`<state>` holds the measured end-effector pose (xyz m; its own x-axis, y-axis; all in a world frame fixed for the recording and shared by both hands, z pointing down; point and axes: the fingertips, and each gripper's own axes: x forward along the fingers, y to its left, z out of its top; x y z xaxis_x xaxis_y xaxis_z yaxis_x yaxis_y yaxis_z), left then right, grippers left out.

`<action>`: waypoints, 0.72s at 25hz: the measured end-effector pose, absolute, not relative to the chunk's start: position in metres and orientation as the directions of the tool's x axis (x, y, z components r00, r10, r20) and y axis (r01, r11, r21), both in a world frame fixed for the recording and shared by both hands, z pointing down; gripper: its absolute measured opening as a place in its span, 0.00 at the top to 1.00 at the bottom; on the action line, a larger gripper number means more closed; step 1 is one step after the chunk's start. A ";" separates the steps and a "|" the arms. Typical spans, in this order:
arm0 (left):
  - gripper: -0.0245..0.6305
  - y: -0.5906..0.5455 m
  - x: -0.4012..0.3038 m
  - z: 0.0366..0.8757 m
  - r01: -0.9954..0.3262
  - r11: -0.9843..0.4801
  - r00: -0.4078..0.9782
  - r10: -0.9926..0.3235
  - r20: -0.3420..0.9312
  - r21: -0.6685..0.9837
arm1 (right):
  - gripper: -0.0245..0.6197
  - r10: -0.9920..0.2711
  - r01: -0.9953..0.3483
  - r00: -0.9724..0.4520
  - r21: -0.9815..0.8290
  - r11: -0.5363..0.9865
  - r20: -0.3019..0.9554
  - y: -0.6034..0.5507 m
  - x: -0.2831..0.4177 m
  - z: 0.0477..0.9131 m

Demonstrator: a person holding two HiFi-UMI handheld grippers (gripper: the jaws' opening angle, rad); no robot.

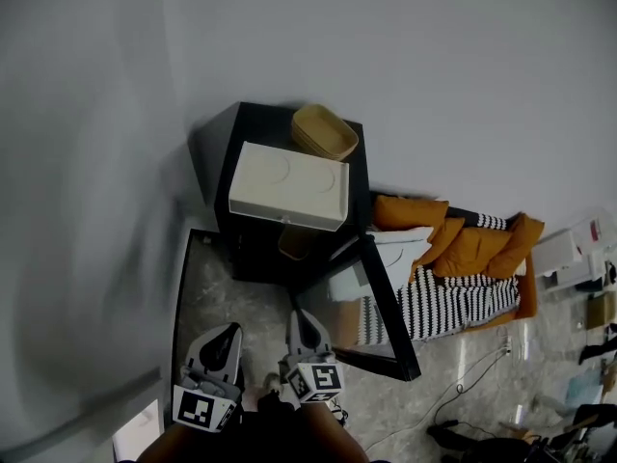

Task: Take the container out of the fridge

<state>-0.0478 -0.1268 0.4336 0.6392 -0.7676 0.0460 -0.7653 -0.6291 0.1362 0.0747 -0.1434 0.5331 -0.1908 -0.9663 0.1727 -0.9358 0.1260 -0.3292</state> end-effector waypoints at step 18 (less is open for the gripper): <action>0.96 -0.182 -0.043 0.456 -0.701 -0.680 0.700 -0.713 0.025 0.214 | 0.91 -0.963 -0.580 -0.053 -0.794 -0.184 0.262 -0.243 0.122 0.710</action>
<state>-0.0431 -0.1817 0.4559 0.7004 -0.7134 0.0248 -0.7007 -0.6805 0.2144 0.1220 -0.2429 0.7105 -0.0534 -0.9635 0.2625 -0.5797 -0.1841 -0.7938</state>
